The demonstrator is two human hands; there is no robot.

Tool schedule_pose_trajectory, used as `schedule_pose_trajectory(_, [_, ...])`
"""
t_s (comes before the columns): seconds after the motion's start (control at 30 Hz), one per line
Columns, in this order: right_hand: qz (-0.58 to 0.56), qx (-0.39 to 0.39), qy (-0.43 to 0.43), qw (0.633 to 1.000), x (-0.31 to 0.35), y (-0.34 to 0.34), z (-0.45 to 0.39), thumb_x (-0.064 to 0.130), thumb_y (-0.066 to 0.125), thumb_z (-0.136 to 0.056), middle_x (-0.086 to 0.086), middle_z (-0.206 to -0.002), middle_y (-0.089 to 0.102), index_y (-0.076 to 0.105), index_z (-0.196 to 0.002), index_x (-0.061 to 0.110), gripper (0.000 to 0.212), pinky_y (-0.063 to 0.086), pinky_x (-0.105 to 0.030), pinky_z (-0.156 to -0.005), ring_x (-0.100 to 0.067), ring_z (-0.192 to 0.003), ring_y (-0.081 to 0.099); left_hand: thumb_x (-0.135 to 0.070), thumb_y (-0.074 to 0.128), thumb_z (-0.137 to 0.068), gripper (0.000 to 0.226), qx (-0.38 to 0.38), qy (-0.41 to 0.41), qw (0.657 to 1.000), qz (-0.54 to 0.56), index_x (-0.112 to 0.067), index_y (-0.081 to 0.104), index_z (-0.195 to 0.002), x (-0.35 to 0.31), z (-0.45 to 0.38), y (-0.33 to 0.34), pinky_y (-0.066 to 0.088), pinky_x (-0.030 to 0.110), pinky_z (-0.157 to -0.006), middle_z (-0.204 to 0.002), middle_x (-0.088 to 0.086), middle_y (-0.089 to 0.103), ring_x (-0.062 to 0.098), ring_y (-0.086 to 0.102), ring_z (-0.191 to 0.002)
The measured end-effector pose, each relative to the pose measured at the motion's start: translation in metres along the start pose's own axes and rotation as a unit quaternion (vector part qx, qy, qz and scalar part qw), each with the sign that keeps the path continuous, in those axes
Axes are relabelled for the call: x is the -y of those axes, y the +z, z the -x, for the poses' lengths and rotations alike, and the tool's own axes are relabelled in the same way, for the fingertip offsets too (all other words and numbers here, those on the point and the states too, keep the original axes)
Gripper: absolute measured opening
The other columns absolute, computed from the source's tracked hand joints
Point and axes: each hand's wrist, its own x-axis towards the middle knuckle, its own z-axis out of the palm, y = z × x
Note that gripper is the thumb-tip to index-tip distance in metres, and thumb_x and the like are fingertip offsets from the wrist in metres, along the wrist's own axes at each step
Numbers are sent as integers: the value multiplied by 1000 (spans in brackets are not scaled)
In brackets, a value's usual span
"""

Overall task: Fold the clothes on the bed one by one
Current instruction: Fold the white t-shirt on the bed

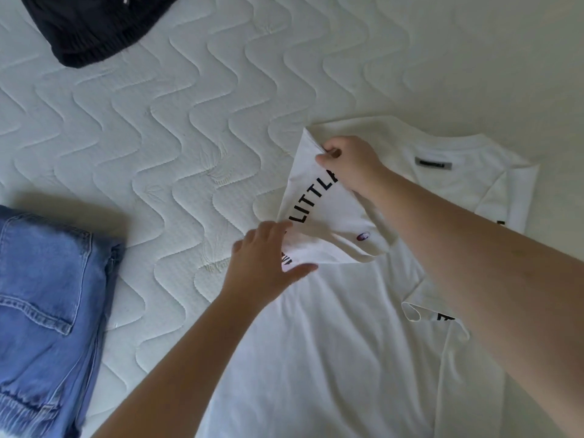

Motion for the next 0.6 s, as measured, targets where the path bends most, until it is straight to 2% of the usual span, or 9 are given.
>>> schedule_pose_trajectory(0.07, [14,-15,-10,1000,2,-6,-3,28,61,-93,5,-86,62,69,-104,20,17,36,-23,-66,-15,-82,57,-73,66,-69,85,28,55,997,-35,-25,48,-137,3,9,9,41,37,-89,-124,-5,54,20,54,-108])
schedule_pose_trajectory(0.13, [28,-21,-20,999,4,-10,-5,29,60,-93,3,-88,67,70,-104,21,17,36,-22,-66,-15,-82,59,-56,79,-68,73,-19,90,992,-85,-21,58,-128,-1,14,20,45,36,-79,-107,-4,61,21,60,-91])
schedule_pose_trajectory(0.2, [40,-27,-29,998,6,-11,-6,31,61,-93,5,-90,66,71,-107,22,20,36,-20,-69,-13,-84,59,-38,84,-69,55,-76,83,989,-98,-17,65,-116,-9,12,28,48,37,-68,-93,-1,63,23,62,-77])
schedule_pose_trajectory(0.27, [45,-27,-32,998,4,-9,-6,33,61,-93,5,-95,67,70,-109,19,22,38,-21,-73,-14,-90,60,-31,82,-72,43,-84,69,990,-92,-16,66,-109,-16,6,33,48,36,-66,-91,0,63,24,61,-76])
schedule_pose_trajectory(0.33, [41,-2,-12,999,-3,-10,-2,37,61,-93,5,-95,66,68,-106,17,26,41,-24,-76,-16,-92,59,-35,79,-73,40,-70,74,990,-97,-18,65,-106,-20,2,40,47,34,-67,-95,-2,63,21,60,-81])
schedule_pose_trajectory(0.43, [70,37,13,997,-15,-13,6,42,64,-89,4,-79,59,61,-87,19,24,37,-29,-64,-18,-76,54,-39,76,-74,34,-62,100,986,-122,-20,64,-100,-24,-1,48,47,33,-66,-91,-4,61,18,59,-81])
schedule_pose_trajectory(0.5, [99,35,15,994,-20,-12,13,37,61,-91,-3,-68,47,45,-69,17,34,31,-29,-54,-22,-65,45,-25,78,-74,23,-69,122,978,-153,-20,65,-92,-26,-2,49,46,31,-63,-84,-5,60,17,60,-75])
schedule_pose_trajectory(0.57, [112,13,1,994,-22,-10,20,29,56,-94,-3,-63,37,34,-65,15,39,25,-29,-49,-23,-61,38,-7,77,-66,24,-89,140,976,-138,-18,64,-83,-29,-3,47,43,30,-58,-74,-6,58,18,58,-66])
schedule_pose_trajectory(0.6, [114,-3,-9,993,-23,-9,22,27,54,-95,-3,-62,36,35,-66,14,38,23,-30,-49,-23,-61,37,-3,75,-65,25,-103,149,976,-120,-18,63,-80,-31,-4,46,42,30,-56,-71,-6,57,18,56,-63])
